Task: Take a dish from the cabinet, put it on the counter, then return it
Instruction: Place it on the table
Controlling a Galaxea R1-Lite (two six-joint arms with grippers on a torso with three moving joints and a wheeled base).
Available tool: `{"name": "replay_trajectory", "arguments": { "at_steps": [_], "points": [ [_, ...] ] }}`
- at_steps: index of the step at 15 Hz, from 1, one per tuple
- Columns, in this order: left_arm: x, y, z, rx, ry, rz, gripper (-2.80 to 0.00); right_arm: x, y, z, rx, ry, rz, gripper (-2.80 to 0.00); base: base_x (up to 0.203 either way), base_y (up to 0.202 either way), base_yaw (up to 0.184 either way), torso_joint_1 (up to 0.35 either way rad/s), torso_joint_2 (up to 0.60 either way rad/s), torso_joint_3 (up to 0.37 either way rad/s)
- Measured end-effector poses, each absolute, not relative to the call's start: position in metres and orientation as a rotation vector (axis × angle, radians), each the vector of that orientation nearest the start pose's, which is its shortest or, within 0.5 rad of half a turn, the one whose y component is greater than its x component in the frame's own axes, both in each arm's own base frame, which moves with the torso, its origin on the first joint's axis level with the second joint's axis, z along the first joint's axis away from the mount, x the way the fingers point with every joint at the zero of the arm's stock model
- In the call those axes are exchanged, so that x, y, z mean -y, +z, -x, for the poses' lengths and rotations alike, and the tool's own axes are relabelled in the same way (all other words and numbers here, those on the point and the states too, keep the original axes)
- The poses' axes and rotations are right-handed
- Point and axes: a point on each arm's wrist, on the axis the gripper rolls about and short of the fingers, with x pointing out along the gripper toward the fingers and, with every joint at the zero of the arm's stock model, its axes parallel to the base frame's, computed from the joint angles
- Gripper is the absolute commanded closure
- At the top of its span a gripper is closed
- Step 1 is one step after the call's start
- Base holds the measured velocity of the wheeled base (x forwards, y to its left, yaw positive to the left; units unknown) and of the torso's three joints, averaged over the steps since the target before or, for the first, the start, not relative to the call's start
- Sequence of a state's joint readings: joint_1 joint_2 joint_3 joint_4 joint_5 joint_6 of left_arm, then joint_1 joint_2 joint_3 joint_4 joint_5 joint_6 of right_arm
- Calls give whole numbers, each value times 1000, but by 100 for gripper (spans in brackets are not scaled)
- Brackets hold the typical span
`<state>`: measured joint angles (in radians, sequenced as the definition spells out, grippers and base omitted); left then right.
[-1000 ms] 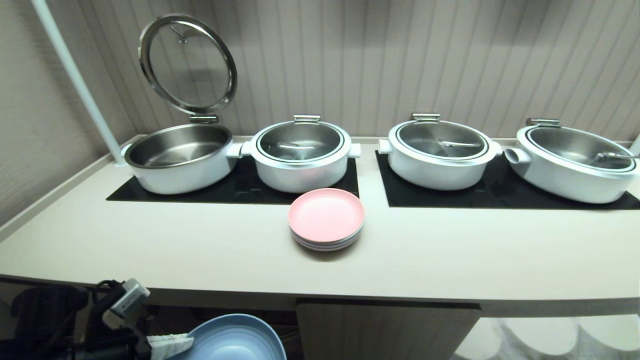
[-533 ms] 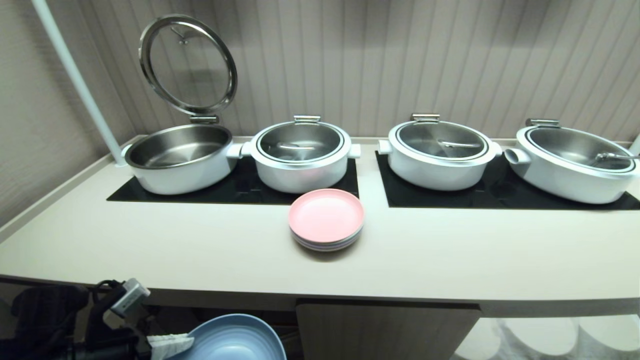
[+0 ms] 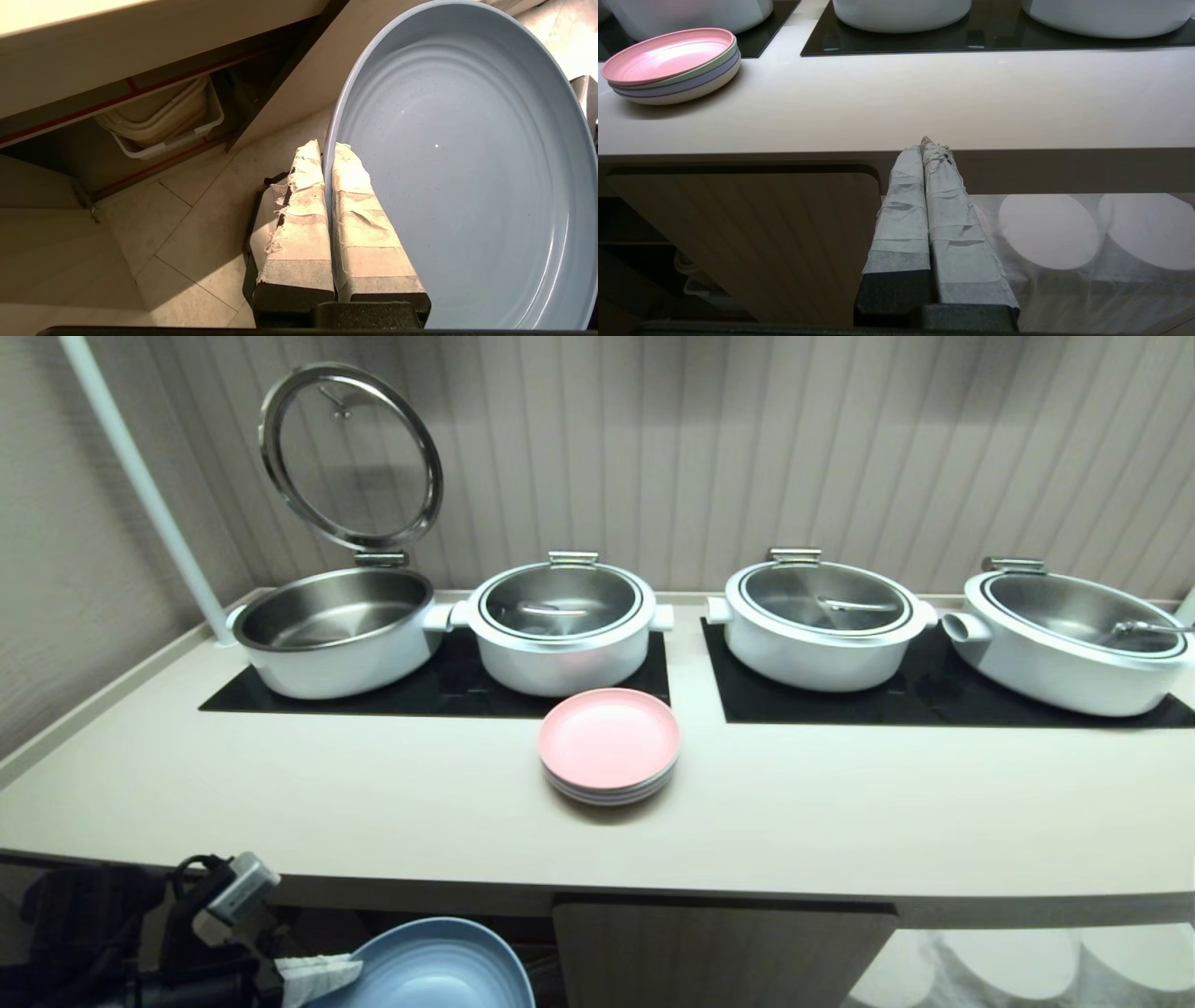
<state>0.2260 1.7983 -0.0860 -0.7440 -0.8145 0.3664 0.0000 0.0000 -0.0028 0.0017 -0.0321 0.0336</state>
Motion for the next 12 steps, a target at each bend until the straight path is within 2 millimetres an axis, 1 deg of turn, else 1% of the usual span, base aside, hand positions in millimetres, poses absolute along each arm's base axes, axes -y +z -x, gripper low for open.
{"name": "replay_trajectory", "arguments": {
  "at_steps": [7, 10, 12],
  "points": [
    [-28, 35, -181, -695, -674, 171, 0, 1, 76, 23, 2, -32, -34, 0, 0, 0, 0, 0, 0, 0],
    [-31, 39, -190, -680, -652, 203, 0, 1, 76, 23, 2, -32, -34, 0, 0, 0, 0, 0, 0, 0],
    [-34, 44, -200, -664, -631, 231, 0, 1, 76, 23, 2, -32, -34, 0, 0, 0, 0, 0, 0, 0]
  ]
}}
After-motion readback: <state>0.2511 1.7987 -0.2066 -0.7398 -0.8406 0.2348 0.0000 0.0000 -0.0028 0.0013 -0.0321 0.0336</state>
